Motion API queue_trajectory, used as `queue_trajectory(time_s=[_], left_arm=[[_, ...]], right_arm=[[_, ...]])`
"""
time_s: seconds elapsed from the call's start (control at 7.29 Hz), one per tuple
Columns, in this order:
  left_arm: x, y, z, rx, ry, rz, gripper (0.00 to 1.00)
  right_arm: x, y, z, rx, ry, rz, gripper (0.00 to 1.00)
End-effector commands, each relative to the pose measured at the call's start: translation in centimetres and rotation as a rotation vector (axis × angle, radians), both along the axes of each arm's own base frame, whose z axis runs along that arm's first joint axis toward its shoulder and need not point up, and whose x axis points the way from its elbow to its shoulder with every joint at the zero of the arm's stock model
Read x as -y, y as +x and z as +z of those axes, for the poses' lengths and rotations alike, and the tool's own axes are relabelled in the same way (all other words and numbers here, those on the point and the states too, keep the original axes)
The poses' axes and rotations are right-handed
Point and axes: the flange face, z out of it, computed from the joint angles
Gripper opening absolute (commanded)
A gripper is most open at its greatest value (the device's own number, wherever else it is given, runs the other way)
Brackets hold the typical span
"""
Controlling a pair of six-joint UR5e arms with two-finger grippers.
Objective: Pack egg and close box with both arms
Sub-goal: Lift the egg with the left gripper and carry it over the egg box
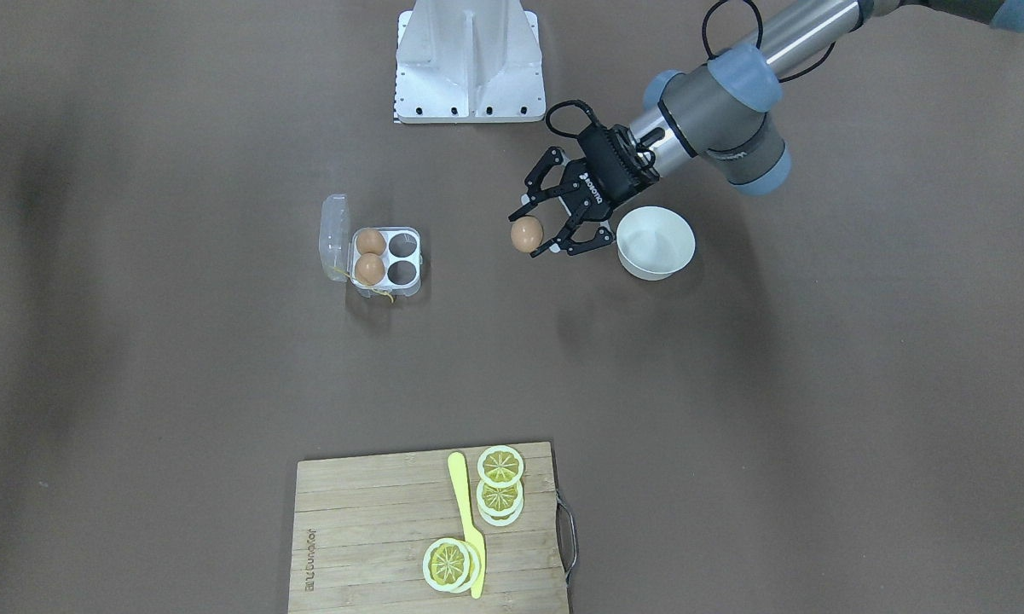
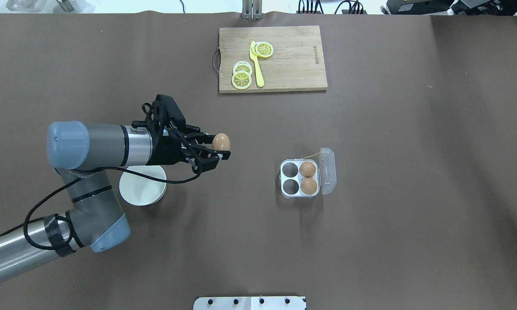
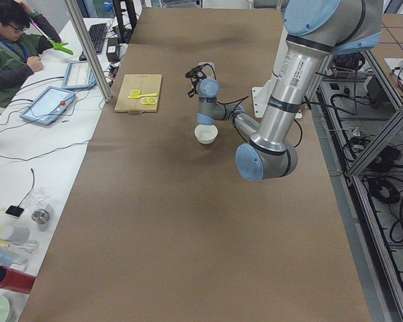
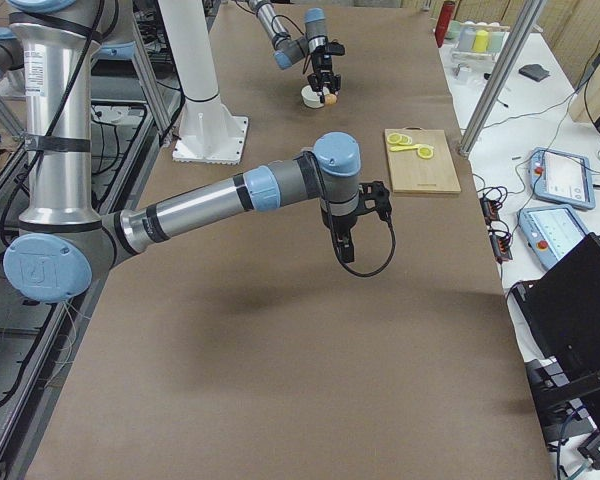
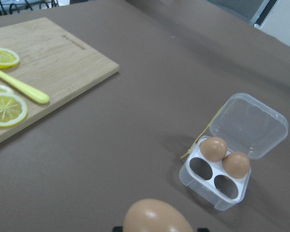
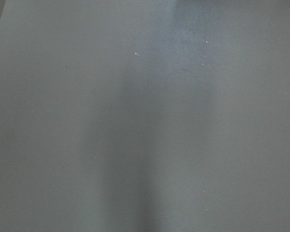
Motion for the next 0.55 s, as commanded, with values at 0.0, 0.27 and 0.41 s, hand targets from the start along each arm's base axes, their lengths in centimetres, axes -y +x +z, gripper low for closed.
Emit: queue_trajectory(time_s=[0.0,0.27,0.41], left_arm=[[-2.4,5.1,-2.6,-0.030,0.065,-0.043,0.00],[-4.4,9.1,-3.5,-0.019,0.081,-0.097,0.00],[-4.3,9.6,-3.8,-0.016,0.083,-0.098,0.00]], right_arm=[[0.2,0.0,-0.1,0.000,0.001,0.002,1.00],[0.2,0.0,-0.3,0.003,-0.007,0.012,1.00],[0.2,0.0,-0.4,0.004,-0.007,0.013,1.00]])
